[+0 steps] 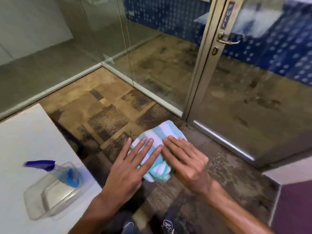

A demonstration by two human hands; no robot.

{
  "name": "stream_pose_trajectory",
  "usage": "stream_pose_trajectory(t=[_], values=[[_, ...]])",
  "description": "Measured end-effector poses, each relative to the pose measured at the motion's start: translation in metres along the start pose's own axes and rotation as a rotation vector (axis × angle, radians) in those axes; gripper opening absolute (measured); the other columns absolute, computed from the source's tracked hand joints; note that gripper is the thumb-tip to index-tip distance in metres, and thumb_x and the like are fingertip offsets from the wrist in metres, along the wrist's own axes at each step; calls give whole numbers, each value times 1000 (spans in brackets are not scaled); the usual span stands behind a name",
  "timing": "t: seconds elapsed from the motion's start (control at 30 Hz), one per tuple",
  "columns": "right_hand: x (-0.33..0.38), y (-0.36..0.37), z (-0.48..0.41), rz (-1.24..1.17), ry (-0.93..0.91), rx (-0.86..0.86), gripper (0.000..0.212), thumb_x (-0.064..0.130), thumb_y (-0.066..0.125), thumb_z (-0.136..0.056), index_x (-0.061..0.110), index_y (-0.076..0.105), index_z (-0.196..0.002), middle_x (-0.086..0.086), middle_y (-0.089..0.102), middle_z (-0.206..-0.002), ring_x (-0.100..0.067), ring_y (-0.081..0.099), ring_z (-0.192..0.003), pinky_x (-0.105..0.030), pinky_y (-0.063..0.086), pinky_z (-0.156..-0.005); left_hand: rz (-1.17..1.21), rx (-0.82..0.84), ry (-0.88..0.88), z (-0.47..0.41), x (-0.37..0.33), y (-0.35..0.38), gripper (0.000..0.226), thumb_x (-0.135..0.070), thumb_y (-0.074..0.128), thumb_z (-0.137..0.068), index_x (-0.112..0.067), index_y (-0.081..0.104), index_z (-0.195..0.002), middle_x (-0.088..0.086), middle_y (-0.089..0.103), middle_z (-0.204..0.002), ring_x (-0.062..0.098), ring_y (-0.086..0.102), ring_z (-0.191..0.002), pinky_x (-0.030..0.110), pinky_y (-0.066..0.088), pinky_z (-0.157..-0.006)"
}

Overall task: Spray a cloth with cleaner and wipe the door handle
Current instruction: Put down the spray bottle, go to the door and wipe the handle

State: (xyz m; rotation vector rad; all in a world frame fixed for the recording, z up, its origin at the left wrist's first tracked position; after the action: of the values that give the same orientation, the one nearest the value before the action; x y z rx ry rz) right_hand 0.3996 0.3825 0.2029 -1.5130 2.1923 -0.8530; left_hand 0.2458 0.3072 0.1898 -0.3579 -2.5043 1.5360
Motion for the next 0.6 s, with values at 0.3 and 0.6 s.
stream_pose_trajectory(t=[0.3, 0.6], values=[[-65, -37, 47, 150, 8, 54, 29, 8, 60, -100, 8, 74, -125, -15, 70, -132, -28, 65, -128, -47, 55, -103, 166, -116, 259, -84, -31, 28, 40, -14, 36, -112, -1, 68, -131, 19, 61, -143, 34, 58, -136, 53, 54, -106], [-130, -19, 44, 159, 113, 147, 43, 3, 51, -100, 8, 61, -141, -17, 56, -149, -32, 50, -143, -50, 53, -106, 432, 60, 57, -185, 16, 81, 67, 3, 76, -85, -8, 55, -147, 13, 49, -158, 31, 47, -147, 40, 43, -116]])
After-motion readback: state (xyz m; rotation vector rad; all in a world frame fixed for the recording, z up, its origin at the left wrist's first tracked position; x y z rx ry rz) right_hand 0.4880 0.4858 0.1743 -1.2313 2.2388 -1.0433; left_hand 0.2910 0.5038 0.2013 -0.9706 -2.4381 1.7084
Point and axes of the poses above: each hand's wrist, its own z-axis away from the middle knuckle, its own y-axis out of the palm, x = y × z, the point moved 6 cm from there along -z, towards the middle knuckle
